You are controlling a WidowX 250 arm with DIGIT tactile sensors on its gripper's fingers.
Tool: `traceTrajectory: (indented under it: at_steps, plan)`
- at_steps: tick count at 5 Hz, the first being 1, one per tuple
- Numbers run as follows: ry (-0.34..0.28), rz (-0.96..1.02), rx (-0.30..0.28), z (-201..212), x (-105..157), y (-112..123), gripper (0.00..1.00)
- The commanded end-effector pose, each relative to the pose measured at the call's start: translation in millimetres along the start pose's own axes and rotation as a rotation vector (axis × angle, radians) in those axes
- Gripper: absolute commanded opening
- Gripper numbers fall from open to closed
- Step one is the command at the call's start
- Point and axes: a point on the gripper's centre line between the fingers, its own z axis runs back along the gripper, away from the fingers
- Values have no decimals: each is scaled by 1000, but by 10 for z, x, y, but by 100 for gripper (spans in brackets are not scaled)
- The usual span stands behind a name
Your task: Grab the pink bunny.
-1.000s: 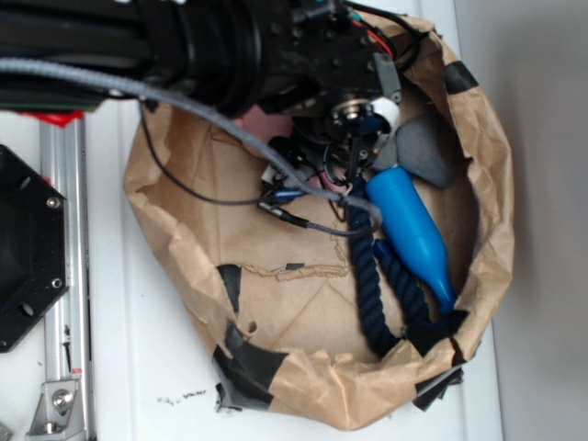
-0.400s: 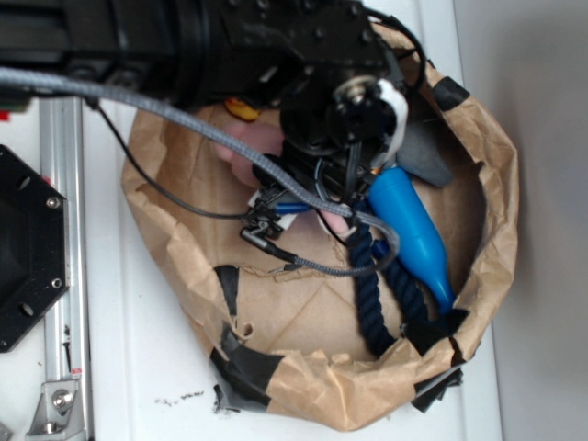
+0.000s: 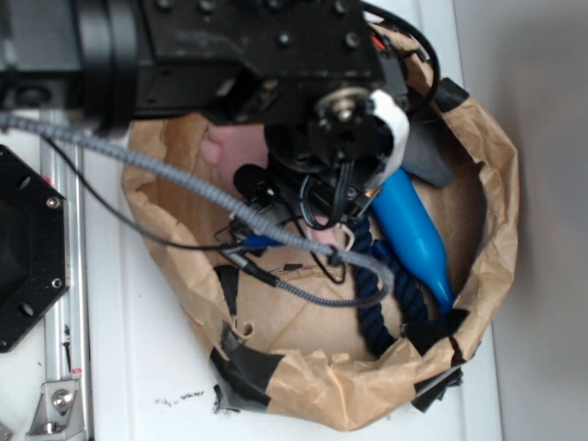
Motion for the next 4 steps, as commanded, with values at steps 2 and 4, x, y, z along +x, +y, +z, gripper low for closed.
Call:
traceTrajectory:
  at_steps: [2, 4]
  plan:
    - [-150, 520, -29, 157, 173, -114, 0]
    - [-166, 618, -5, 96, 153, -79, 0]
